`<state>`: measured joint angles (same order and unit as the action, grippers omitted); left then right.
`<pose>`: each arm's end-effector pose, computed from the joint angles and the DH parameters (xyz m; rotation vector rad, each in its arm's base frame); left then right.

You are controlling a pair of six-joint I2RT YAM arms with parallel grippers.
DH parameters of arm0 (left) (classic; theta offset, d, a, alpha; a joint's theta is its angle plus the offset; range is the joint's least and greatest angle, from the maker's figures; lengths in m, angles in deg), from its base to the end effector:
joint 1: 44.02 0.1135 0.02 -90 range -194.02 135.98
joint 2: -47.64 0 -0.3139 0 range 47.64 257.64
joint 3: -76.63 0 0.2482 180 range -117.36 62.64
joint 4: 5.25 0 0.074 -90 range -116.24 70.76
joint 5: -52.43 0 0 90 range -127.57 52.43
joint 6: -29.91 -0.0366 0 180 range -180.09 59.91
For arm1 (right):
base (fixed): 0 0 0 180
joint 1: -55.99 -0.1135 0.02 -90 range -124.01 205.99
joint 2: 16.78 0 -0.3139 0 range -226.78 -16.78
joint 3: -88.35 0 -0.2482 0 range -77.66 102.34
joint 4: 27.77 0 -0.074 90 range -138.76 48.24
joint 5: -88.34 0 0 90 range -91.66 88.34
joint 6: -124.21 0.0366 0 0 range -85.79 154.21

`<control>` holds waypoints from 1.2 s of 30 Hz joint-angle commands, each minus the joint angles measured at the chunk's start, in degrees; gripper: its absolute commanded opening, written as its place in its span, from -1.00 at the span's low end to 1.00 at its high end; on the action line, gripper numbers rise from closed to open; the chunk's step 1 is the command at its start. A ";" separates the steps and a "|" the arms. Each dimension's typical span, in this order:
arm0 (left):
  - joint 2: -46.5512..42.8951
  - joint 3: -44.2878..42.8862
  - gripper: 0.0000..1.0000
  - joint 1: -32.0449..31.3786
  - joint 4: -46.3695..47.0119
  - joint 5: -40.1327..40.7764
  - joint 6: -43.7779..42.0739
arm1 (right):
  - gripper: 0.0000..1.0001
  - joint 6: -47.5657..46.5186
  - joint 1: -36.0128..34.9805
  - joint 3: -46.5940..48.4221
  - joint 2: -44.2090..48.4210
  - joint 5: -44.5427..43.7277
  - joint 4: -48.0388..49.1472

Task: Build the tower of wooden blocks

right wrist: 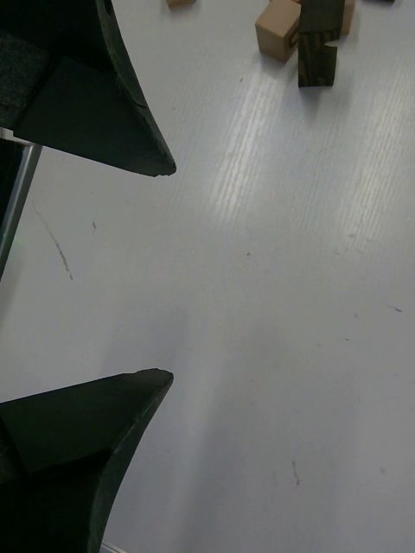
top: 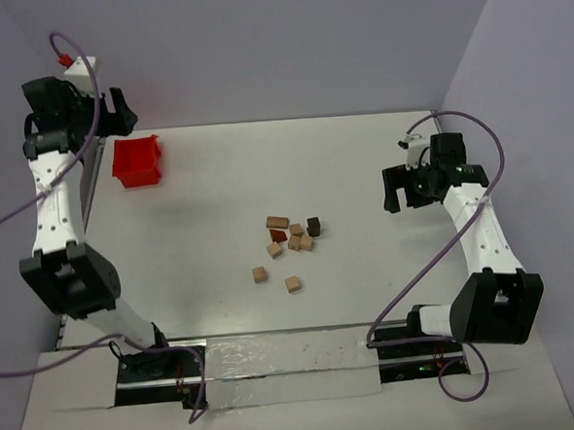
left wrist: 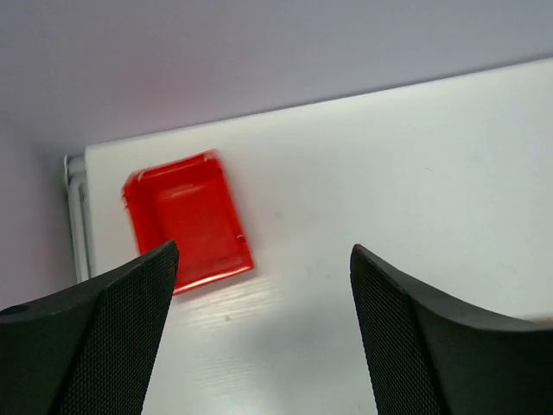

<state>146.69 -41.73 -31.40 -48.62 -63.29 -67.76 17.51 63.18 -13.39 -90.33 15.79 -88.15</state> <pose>0.3951 0.0722 0.4620 0.2024 1.9424 -0.2134 0.2394 -0.0191 0.3450 -0.3238 2.4695 0.2145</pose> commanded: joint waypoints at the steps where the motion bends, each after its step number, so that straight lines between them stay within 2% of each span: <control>1: -13.05 15.09 0.71 -9.47 -1.78 -1.76 -9.80 | 0.99 -4.54 -2.03 0.70 2.79 4.59 -1.39; 5: -21.50 26.69 0.66 -17.75 -3.72 -4.65 -13.45 | 0.99 -4.00 -6.37 -1.94 5.08 4.70 0.31; 9: -24.51 34.62 0.59 -24.96 -4.02 -7.11 -17.13 | 0.99 -2.03 -10.89 -4.47 6.28 2.72 3.12; 12: -25.24 41.64 0.55 -30.63 0.78 -4.37 -17.78 | 0.99 -2.73 -11.14 -5.32 5.90 3.17 3.06; 14: -24.48 43.29 0.52 -34.29 3.11 -2.74 -17.57 | 0.99 -4.14 -11.14 -4.84 5.34 3.38 2.00; 18: -21.25 43.49 0.45 -37.31 5.73 -3.04 -19.39 | 0.99 -6.35 -11.14 -3.69 3.17 2.93 0.96; 23: -12.81 39.00 0.29 -38.32 4.06 -8.97 -24.09 | 0.99 -6.92 -11.14 -1.22 -1.09 2.74 1.54; 30: -4.17 34.27 0.26 -41.66 5.96 -7.21 -28.61 | 0.99 -6.92 -11.14 0.21 -3.82 1.95 2.49; 36: 5.33 26.94 0.18 -42.56 2.47 -6.78 -32.08 | 0.99 -5.32 -11.09 -0.71 -5.85 1.32 3.60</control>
<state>148.53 -9.76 -73.70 -45.60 -68.68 -95.40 11.58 52.03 -15.82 -94.86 18.00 -86.68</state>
